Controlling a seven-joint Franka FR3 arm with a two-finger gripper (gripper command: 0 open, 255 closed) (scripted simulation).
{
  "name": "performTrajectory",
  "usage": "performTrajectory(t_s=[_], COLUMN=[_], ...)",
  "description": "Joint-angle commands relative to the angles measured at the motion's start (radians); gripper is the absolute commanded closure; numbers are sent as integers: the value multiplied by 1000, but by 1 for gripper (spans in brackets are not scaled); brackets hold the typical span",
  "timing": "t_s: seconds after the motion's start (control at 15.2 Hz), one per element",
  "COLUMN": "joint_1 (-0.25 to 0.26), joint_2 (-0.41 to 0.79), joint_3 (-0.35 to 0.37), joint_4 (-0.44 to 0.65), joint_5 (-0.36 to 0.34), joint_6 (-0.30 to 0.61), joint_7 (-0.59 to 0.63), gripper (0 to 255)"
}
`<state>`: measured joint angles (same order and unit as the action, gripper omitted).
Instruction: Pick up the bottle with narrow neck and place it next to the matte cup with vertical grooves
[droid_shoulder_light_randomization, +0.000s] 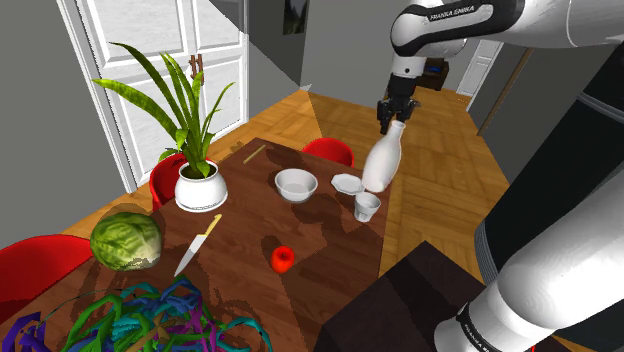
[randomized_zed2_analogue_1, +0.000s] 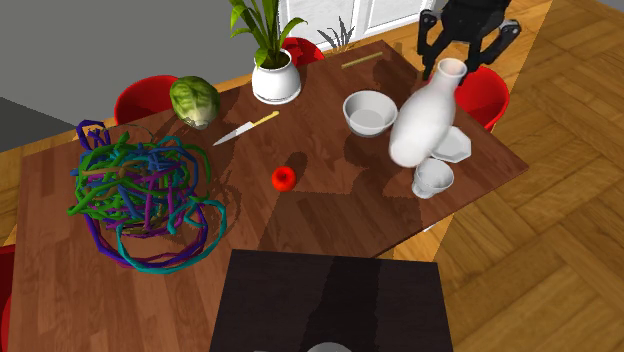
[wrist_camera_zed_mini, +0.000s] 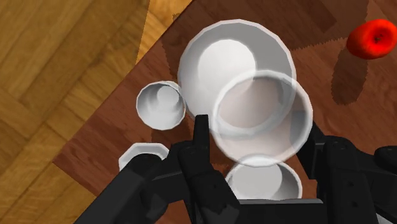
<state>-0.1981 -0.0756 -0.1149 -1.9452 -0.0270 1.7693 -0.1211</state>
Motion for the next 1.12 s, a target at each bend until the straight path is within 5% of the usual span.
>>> performTrajectory(t_s=[0.0, 0.33, 1.06], joint_1=[-23, -83, -85], joint_2=[-1, -3, 26], joint_3=[-27, -95, -99], joint_4=[1, 0, -117], joint_5=[-7, -26, -22], joint_6=[-1, 3, 148], joint_7=[-49, -173, -173], gripper=[255, 255, 255])
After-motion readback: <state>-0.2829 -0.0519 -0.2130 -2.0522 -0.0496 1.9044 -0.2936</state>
